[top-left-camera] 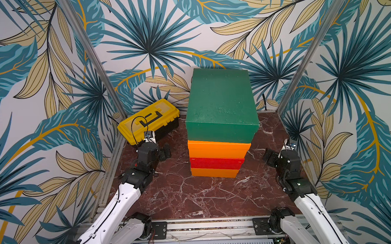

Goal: Stack the shoeboxes
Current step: Reset both arms

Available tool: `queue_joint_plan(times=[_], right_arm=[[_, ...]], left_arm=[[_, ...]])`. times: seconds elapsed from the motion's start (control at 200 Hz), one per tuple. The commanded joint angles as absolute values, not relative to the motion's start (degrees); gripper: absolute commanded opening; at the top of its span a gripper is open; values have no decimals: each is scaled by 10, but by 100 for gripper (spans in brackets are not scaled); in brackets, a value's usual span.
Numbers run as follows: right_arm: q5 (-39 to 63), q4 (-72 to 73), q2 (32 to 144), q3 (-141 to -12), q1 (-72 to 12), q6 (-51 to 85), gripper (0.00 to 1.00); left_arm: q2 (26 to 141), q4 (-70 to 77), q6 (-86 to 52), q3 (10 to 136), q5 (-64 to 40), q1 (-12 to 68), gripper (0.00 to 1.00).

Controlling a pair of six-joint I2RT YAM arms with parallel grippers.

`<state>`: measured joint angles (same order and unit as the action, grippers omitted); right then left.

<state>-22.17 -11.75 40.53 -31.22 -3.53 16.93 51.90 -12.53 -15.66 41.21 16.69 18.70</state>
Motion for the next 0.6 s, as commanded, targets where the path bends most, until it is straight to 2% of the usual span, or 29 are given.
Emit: queue_joint_plan(times=[0.0, 0.16, 0.295, 0.596], right_arm=[[-235, -14, 421, -292, -37, 166, 99], [-262, -20, 487, -312, -37, 132, 99], [-259, -14, 536, -331, -37, 123, 99], [-277, 219, 583, -259, -37, 88, 99]], left_arm=[[483, -26, -105, 378, 157, 185, 99], [468, -7, -68, 348, 228, 185, 100], [437, 67, -46, 295, 237, 185, 99], [476, 139, -17, 239, 264, 166, 100]])
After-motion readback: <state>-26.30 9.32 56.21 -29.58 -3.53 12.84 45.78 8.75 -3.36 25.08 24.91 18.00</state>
